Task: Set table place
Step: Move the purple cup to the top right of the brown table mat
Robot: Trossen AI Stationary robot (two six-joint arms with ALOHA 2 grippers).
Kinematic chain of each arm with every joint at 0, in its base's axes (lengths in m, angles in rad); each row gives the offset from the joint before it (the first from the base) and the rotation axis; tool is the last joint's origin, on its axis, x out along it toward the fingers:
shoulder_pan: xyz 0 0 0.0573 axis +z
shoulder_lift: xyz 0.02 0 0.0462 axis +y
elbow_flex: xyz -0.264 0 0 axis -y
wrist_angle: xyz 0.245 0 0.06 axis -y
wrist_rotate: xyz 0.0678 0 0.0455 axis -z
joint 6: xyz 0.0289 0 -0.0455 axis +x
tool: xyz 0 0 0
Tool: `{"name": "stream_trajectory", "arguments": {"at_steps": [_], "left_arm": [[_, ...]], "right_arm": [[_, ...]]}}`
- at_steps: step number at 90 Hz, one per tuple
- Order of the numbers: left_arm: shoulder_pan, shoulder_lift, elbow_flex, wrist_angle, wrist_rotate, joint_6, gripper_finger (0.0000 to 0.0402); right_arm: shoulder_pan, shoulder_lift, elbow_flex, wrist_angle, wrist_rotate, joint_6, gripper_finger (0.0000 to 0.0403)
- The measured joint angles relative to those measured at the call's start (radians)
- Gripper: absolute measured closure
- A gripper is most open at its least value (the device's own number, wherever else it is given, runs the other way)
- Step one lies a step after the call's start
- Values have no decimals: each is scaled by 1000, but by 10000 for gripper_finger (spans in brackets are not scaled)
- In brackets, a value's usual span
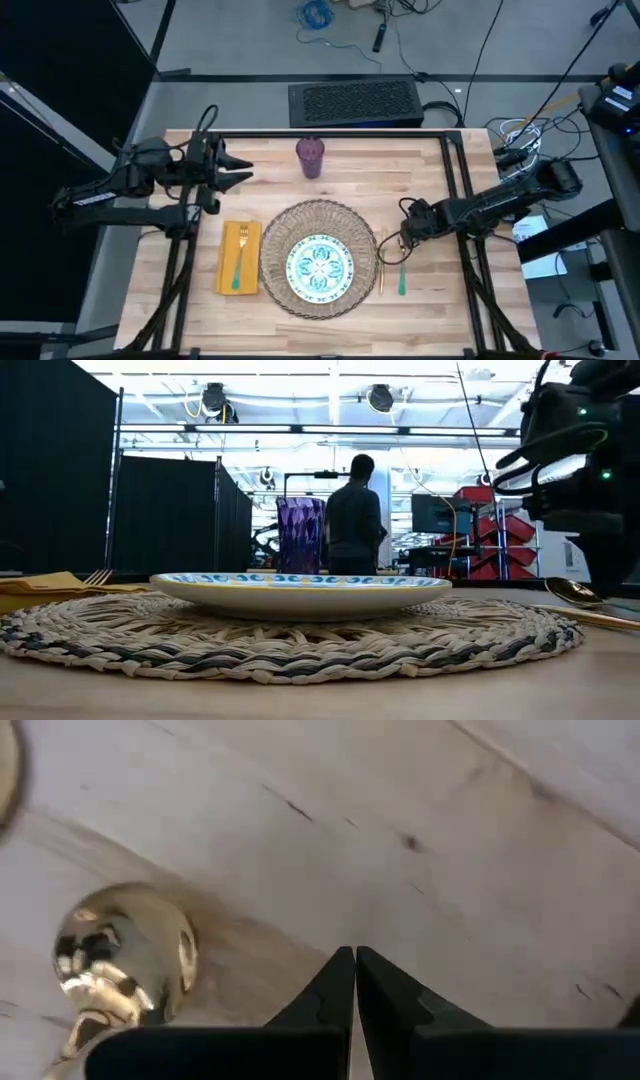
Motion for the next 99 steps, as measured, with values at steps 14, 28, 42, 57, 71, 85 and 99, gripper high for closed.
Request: {"name": "stream_trajectory", "arguments": {"at_steps": [14,28,42,57,71,85,99], "left_arm": [[0,0,0,0,0,0,314],[0,2,1,-33,-21,-10,314],[1,2,1,-181,-226,-52,314],[5,8,1,-286,-311,-53,314],[5,12,1,-291,-309,-50,314],[23,36,1,-299,-396,-53,314],[77,94,2,-355,-398,-53,314]], "right_arm": [[-98,0,52,69,97,-151,403],[-255,0,133,231,136,-425,403],[-429,1,226,444,101,-697,392],[-598,59,322,696,3,-801,346],[-709,240,494,716,-138,-823,291],[-736,437,717,658,-223,-855,250],[-735,589,944,559,-223,-897,237]]}}
